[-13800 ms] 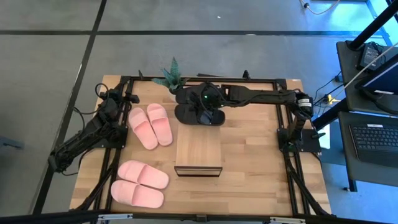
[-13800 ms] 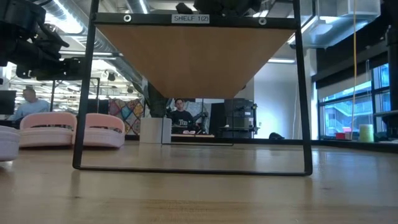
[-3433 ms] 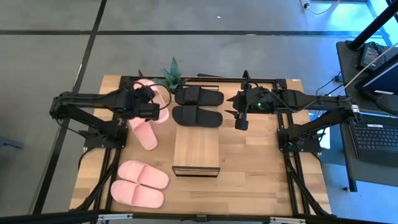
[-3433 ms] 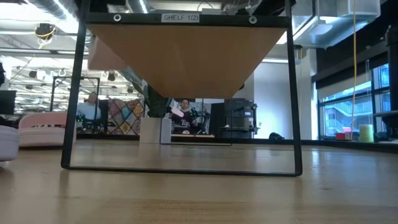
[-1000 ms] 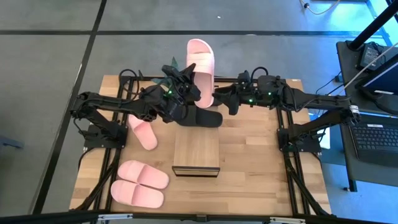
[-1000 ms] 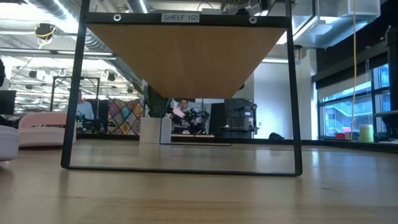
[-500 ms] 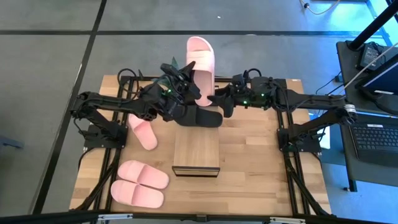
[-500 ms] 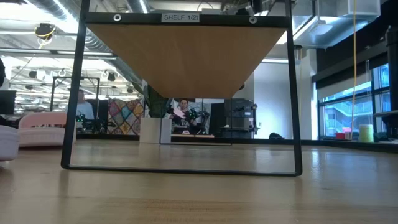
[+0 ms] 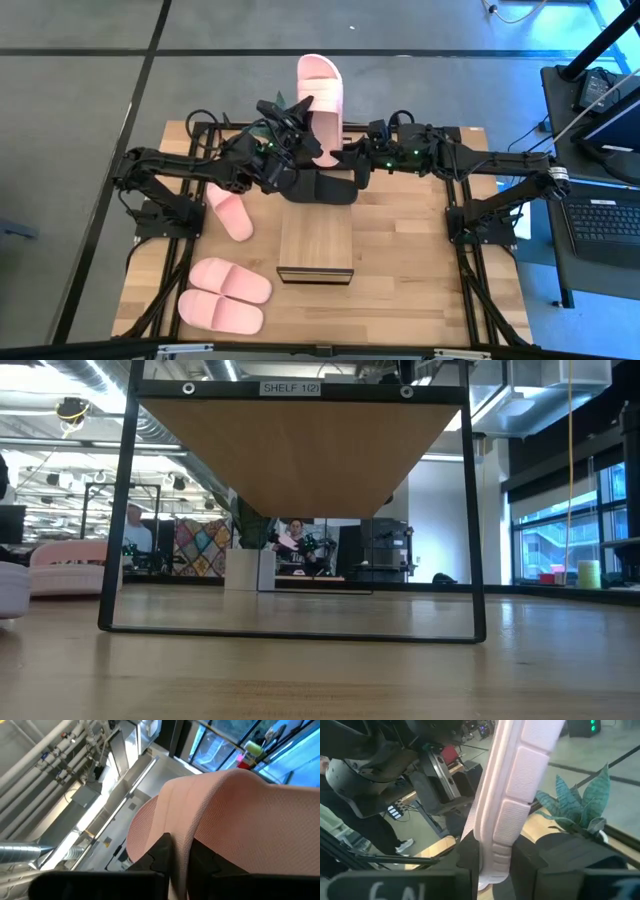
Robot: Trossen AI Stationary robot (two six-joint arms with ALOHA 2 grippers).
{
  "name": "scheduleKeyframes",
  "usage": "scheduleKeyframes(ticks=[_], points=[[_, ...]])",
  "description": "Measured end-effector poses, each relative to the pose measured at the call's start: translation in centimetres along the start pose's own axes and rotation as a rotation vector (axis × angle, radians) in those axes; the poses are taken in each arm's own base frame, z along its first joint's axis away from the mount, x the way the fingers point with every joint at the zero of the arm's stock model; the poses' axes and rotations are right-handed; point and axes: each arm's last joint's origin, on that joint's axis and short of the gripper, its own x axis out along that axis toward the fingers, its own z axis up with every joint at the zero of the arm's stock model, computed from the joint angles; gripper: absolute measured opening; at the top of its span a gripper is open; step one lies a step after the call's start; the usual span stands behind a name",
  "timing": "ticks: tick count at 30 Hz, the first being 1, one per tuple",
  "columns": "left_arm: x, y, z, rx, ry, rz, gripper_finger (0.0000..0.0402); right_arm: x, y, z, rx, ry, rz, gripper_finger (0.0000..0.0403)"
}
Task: Pick and place slides into the shelf
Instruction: Put the pink slide under the shelf
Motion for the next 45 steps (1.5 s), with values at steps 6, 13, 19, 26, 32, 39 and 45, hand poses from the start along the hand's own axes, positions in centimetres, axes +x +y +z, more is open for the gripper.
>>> scheduleKeyframes(ticks=[6, 13, 19, 26, 32, 39, 45], points=[[-0.3, 0.0, 0.3, -0.004, -0.028, -0.009, 0.0050, 0.0, 0.0, 0.0, -0.029, 0.001, 0.006, 0.0077], [-0.6, -0.1, 0.5, -0.011, -0.032, -0.017, 0.0111, 0.0, -0.2, 0.1, -0.036, -0.001, 0.004, 0.0076], [-1.7, -0.2, 0.8, -0.082, 0.069, -0.017, 0.0204, 0.0, -1.0, 0.6, -0.059, -0.012, -0.021, 0.0074], [-4.2, 2.8, 0.5, -0.329, 0.162, -0.009, 0.0229, -2.7, -2.3, 2.9, -0.076, -0.081, -0.070, 0.0073], [-7.0, 5.9, -1.5, -0.514, 0.153, -0.068, 0.0229, -7.4, -3.3, 4.2, -0.055, -0.066, -0.147, 0.0073], [-8.9, 6.7, -6.6, -0.793, 0.042, -0.458, 0.0229, -13.3, -4.4, 3.3, 0.065, 0.157, -0.309, 0.0073], [-8.8, 4.9, -10.5, -0.872, 0.146, -0.675, 0.0229, -16.6, -4.7, 1.8, 0.191, 0.382, -0.454, 0.0072]])
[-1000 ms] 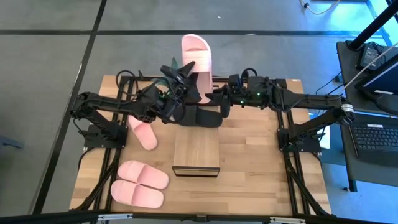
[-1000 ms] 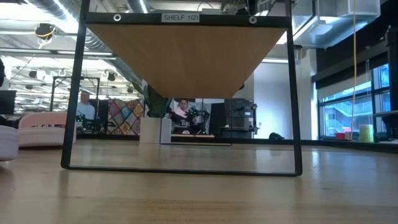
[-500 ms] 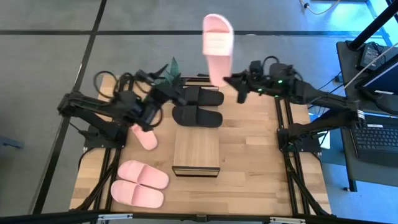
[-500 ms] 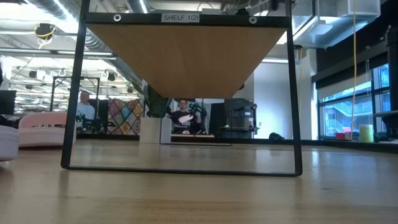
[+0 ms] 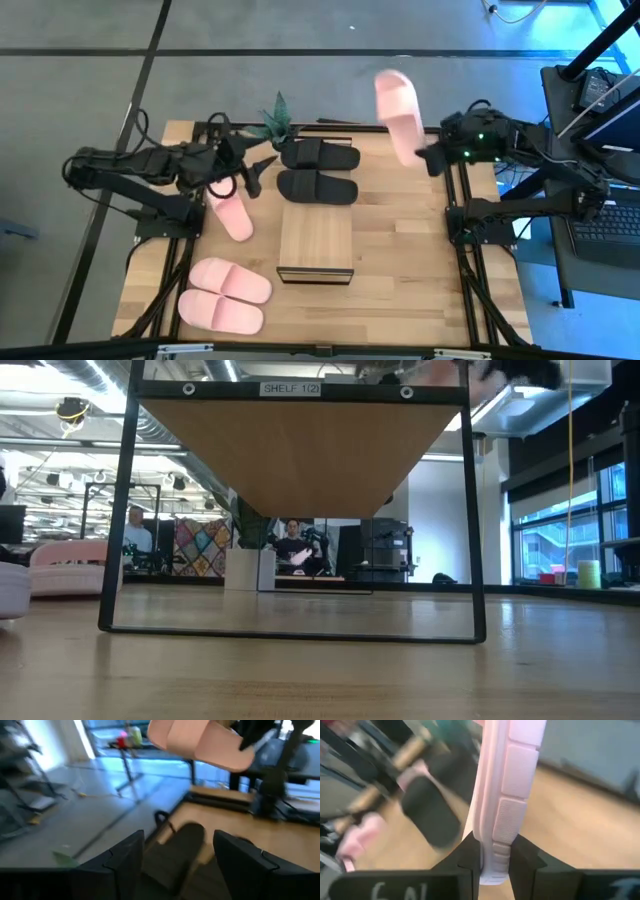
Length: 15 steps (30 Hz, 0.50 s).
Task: Pick and place slides into the shelf
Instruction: Put the pink slide under the shelf
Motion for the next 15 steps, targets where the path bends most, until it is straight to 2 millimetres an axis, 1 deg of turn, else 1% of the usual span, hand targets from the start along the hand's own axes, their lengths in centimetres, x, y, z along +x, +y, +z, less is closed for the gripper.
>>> scheduleKeyframes(ticks=[3, 7, 11, 15], points=[[0.3, 0.5, -1.5, -0.034, 0.037, -0.064, 0.0229, 0.1, -0.8, -1.3, 0.055, 0.159, -0.080, 0.0072], [0.9, 0.8, -3.1, -0.069, 0.085, -0.149, 0.0229, 1.4, -1.4, -2.9, 0.103, 0.383, -0.114, 0.0072], [1.3, 0.8, -3.8, -0.085, 0.113, -0.211, 0.0229, 2.9, -1.7, -4.6, 0.133, 0.602, -0.010, 0.0072], [1.2, 0.5, -3.8, -0.092, 0.129, -0.316, 0.0229, 4.9, -2.2, -6.5, 0.134, 0.776, 0.095, 0.0072]])
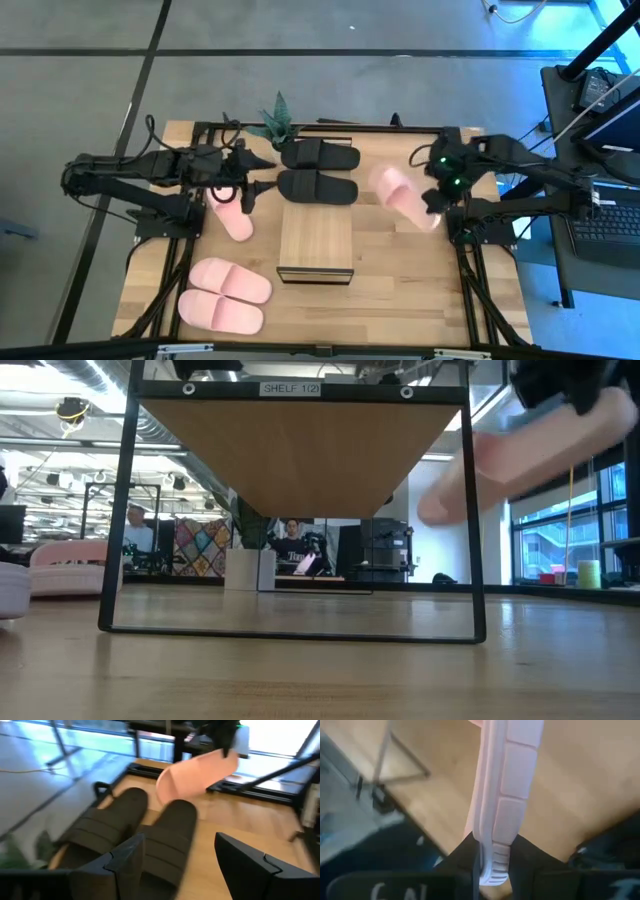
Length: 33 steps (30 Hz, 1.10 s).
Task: Pick and place slides into the shelf
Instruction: Put the pink slide under the shelf
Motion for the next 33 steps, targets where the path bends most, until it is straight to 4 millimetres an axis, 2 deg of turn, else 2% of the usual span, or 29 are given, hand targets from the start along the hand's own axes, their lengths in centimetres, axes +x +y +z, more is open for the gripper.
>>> scheduleKeyframes(ticks=[4, 9, 18, 23, 29, 33], points=[[0.0, -0.1, 0.0, -0.002, 0.001, -0.040, 0.0229, 3.5, -1.2, 0.7, -0.078, 0.096, 0.099, 0.0072], [0.0, -0.1, 0.0, -0.001, 0.000, -0.041, 0.0229, 7.8, -2.7, 1.8, -0.183, 0.109, 0.221, 0.0071], [0.0, -0.1, 0.1, -0.003, -0.004, -0.042, 0.0229, 13.6, -5.4, 3.1, -0.238, 0.103, 0.188, 0.0068], [0.0, -0.1, 0.1, -0.025, -0.004, -0.042, 0.0229, 15.0, -6.4, 3.9, -0.287, 0.045, 0.002, 0.0068], [0.0, -0.1, 0.1, -0.028, -0.004, -0.042, 0.0229, 15.1, -6.4, 4.7, -0.343, -0.023, -0.138, 0.0070], [0.0, -0.1, 0.1, -0.028, -0.004, -0.042, 0.0229, 14.9, -6.3, 5.0, -0.328, -0.067, -0.200, 0.0129]])
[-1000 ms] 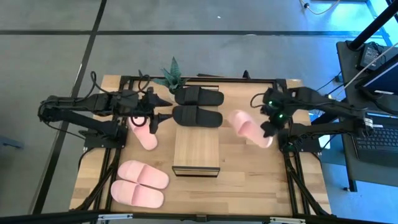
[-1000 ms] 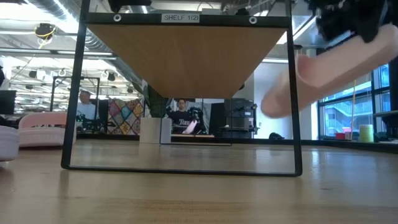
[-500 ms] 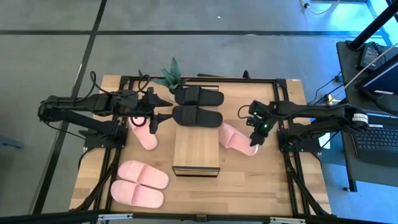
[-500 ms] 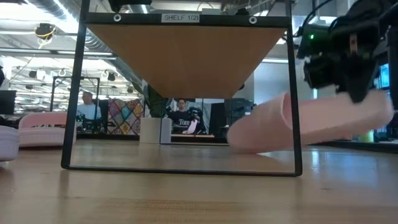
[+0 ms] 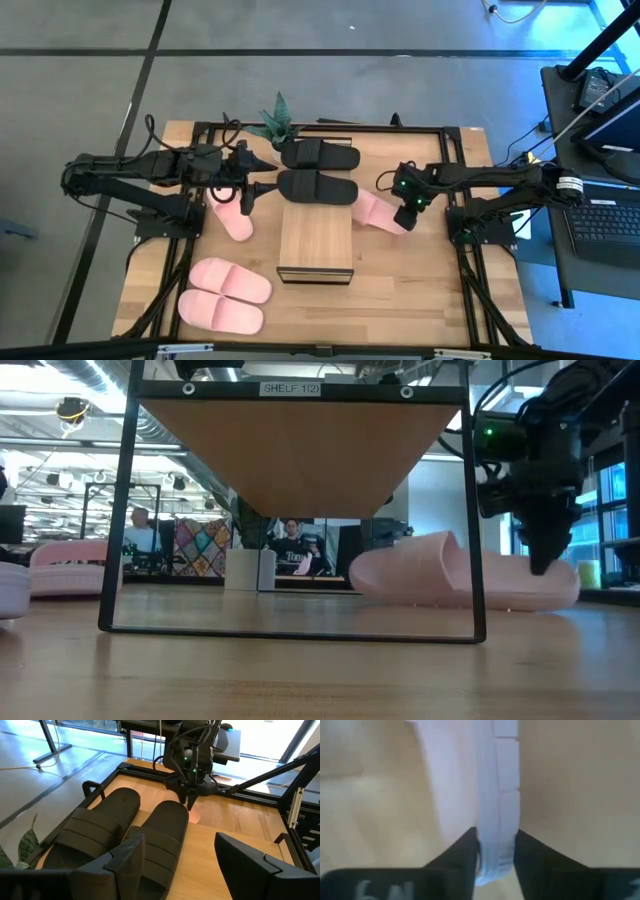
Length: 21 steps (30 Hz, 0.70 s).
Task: Pick and place slides into the shelf
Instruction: Put the pink slide under the shelf
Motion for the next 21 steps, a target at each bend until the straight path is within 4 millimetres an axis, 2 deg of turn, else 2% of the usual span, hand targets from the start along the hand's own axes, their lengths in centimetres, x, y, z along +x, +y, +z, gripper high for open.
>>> scheduleKeyframes(ticks=[4, 10, 16, 21], points=[[0.0, 0.0, 0.0, -0.001, 0.000, 0.000, 0.0229, -0.1, -0.2, 0.1, 0.022, -0.019, -0.066, 0.0183], [0.0, 0.0, 0.0, -0.001, 0.000, 0.000, 0.0229, -0.1, -0.3, -0.1, 0.050, 0.001, -0.084, 0.0225], [0.0, 0.0, 0.0, 0.000, 0.000, 0.000, 0.0229, -1.7, 0.2, -0.1, 0.047, 0.095, -0.111, 0.0236], [0.0, 0.0, 0.0, 0.001, 0.001, 0.001, 0.0229, -3.9, 2.0, 1.1, -0.060, 0.067, -0.121, 0.0232]])
